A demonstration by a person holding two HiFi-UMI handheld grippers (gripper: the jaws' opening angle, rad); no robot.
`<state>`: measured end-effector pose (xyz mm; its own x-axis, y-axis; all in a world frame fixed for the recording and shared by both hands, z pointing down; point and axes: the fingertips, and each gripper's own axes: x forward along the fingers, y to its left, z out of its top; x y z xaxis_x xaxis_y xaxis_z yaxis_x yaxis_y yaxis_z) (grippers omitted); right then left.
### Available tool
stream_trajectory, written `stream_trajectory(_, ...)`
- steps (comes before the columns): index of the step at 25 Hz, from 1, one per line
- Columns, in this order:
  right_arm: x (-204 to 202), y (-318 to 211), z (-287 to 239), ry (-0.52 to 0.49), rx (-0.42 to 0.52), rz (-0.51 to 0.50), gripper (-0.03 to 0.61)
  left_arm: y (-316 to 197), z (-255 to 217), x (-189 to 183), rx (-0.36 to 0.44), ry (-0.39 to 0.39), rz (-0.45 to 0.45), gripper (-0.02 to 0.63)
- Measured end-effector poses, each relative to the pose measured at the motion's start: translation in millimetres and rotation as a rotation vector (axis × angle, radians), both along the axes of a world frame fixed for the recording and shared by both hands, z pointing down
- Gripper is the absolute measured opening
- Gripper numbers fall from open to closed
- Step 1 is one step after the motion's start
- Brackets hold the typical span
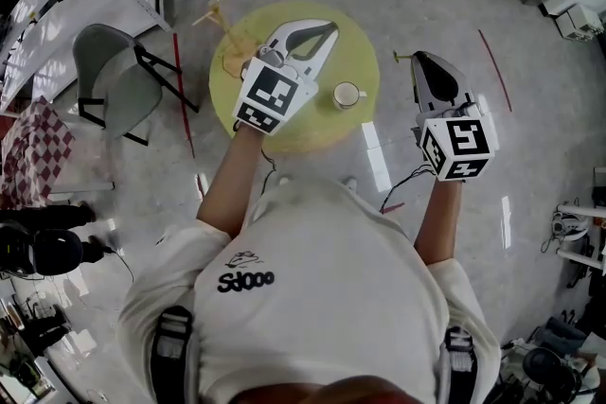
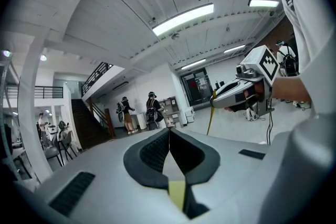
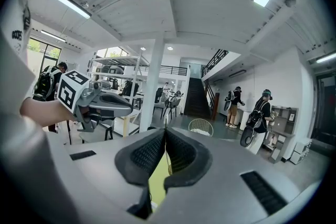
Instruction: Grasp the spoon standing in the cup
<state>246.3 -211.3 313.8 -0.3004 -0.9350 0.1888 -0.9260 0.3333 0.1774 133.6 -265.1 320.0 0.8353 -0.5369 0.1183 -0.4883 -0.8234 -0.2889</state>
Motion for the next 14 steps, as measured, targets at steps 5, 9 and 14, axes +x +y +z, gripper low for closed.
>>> stream_trajectory(5, 1.3, -0.1, 2.7, -0.001, -0.016, -0.001, 0.026, -0.2, 3.8, 1.7, -0.015, -0.008, -0.001, 0.029)
stream_trajectory(9, -0.1, -0.4, 4.7, -0.004, -0.03, -0.004, 0.027, -0.9, 3.6, 0.7, -0.024, -0.009, 0.001, 0.029)
stream_trajectory(14, -1.4, 1.4, 8.3, -0.006, -0.043, -0.006, 0.026, 1.3, 5.3, 0.2, -0.032, -0.011, 0.004, 0.029)
